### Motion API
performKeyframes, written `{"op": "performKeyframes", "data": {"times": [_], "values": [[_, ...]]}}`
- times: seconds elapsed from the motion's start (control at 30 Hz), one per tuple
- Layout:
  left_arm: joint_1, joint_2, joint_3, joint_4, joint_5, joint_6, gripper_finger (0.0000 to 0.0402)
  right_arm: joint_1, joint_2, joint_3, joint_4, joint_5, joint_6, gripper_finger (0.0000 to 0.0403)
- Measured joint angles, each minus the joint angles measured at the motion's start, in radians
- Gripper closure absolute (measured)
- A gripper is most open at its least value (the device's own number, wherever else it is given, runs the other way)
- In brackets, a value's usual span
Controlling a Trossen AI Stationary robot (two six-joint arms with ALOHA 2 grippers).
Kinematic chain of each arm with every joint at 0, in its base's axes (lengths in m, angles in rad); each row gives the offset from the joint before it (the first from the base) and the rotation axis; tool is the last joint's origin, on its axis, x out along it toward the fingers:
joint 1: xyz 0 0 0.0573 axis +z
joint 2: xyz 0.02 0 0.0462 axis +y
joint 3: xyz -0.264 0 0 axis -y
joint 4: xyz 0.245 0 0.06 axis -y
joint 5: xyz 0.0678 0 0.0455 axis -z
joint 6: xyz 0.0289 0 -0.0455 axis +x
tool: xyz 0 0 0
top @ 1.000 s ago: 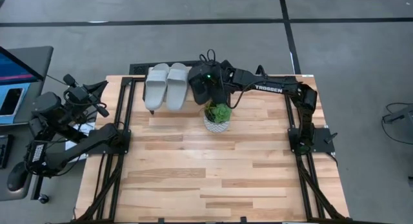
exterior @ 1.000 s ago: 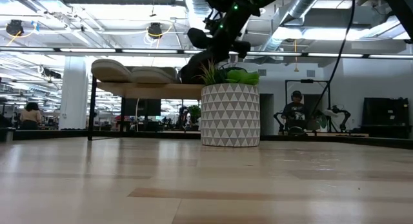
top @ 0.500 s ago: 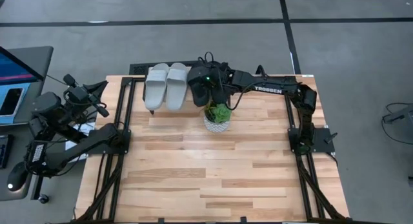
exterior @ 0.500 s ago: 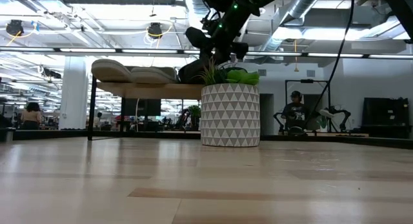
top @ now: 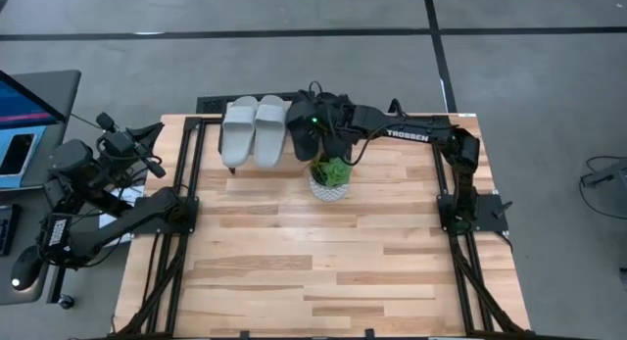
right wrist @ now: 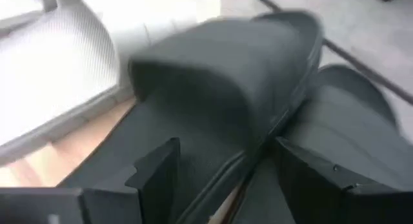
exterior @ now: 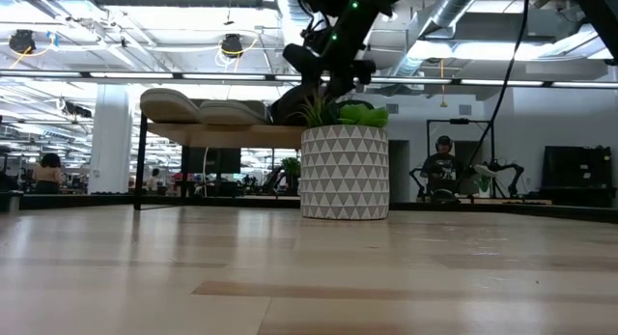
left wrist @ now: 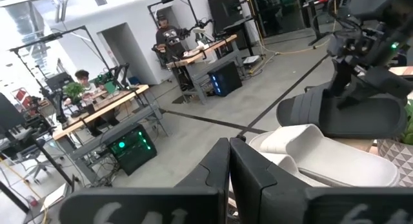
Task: Pick and place slides into the shelf
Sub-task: Adjust the slides on the shelf
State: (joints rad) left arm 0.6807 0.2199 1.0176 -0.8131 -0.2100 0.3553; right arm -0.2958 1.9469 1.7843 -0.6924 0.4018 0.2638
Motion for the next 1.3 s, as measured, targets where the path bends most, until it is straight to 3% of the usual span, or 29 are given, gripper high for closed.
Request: {"op": "performKeyframes", "data": {"times": [0.13, 0.57, 0.67, 0.77, 0.83, 0.97, 1.1, 1.3], "values": [[0.0, 0.0, 0.0, 0.0, 0.0, 0.0, 0.0401, 0.003, 0.0, 0.039, -0.007, 0.048, -0.03, 0.0185], [0.0, 0.0, -0.009, 0.0, -0.004, 0.0, 0.0401, 0.016, -0.003, 0.078, -0.097, 0.045, -0.055, 0.0248], [0.0, 0.0, -0.009, 0.003, -0.005, 0.0, 0.0402, 0.03, -0.003, 0.126, -0.116, 0.041, -0.075, 0.0287], [0.0, 0.0, -0.009, 0.012, -0.005, 0.0, 0.0402, 0.047, -0.008, 0.176, -0.119, 0.028, -0.13, 0.0354], [0.0, 0.0, -0.009, 0.018, -0.005, 0.0, 0.0401, 0.049, -0.007, 0.211, -0.141, -0.063, -0.157, 0.0389], [0.0, 0.0, -0.009, 0.019, -0.006, 0.0, 0.0401, 0.037, -0.009, 0.24, -0.242, -0.235, -0.159, 0.04], [0.0, 0.0, -0.009, 0.019, -0.006, 0.0, 0.0401, 0.036, 0.007, 0.236, -0.34, -0.233, -0.133, 0.0402], [0.0, 0.0, -0.009, 0.019, -0.007, 0.0, 0.0401, 0.036, 0.019, 0.238, -0.277, -0.236, -0.157, 0.0403]]}}
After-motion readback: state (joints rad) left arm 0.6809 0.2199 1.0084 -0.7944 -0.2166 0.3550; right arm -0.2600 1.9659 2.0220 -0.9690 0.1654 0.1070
